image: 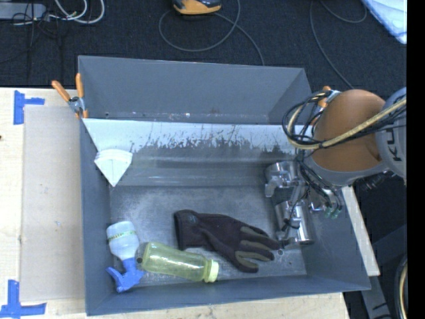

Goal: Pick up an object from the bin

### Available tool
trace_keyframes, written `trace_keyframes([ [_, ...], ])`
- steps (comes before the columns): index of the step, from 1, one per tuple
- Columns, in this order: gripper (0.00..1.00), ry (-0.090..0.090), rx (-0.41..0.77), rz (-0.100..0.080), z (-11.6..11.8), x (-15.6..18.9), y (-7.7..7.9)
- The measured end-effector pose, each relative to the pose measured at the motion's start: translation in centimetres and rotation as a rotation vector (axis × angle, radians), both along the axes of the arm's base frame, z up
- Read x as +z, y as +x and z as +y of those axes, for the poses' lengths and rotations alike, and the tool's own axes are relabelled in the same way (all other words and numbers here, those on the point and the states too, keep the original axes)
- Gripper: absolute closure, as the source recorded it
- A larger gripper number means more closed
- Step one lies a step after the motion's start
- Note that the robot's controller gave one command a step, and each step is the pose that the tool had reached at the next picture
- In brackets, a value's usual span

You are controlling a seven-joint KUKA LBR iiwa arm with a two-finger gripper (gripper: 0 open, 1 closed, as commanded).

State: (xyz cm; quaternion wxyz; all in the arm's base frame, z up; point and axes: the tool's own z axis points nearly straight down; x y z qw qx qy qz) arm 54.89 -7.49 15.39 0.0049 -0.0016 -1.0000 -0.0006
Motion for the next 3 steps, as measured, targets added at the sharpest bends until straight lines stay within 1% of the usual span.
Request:
trace_keyframes([
  [1,0.0,-0.001,0.002,-0.008,0.0,0.4,0.2],
  [2,1.0,-0.001,-0.194,0.0,-0.9,-8.4,-1.9],
  [3,1.0,-0.002,-0.193,0.0,-0.9,-8.4,-1.9],
])
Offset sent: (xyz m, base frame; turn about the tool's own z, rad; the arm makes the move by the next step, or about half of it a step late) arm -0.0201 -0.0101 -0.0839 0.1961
